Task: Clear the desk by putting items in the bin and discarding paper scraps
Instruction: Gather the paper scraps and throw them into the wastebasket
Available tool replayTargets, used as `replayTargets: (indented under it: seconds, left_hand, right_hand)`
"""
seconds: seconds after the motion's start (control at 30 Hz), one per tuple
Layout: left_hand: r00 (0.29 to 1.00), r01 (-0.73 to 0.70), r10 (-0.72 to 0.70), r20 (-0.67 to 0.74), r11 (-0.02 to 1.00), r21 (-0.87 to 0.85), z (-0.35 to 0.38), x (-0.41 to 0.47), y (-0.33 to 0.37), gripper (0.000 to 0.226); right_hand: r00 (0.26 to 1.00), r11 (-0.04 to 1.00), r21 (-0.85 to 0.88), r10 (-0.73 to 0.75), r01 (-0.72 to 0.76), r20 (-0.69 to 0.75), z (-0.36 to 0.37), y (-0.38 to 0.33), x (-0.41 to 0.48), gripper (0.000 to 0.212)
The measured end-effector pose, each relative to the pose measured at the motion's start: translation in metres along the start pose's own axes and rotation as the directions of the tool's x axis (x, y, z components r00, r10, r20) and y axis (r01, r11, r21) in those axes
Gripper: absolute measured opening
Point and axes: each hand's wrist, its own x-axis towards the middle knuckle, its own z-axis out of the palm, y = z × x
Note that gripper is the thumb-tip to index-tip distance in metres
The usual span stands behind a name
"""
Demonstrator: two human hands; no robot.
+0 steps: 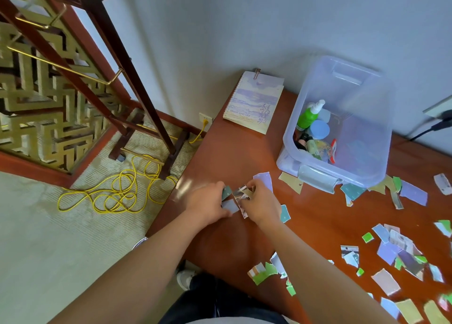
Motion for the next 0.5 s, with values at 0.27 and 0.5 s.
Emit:
replayTargets:
  seconds: [0.27,0.5]
  left_hand:
    - [1.000,0.014,-0.014,0.017,0.999,0.051,0.004,0.007,0.010,0.050]
    - [1.000,0.010,-0.011,0.003,0.998,0.067,0.006,0.007,0.013,0.038]
  right_hand:
    - [0.992,0.991,-0.047,0.127,-0.128,-0.015,0.003,0.008,-0.010,0.042]
    - [0.991,0.986,-0.104,0.127,-0.131,-0.050,0.014,0.007,-0.008,0.024]
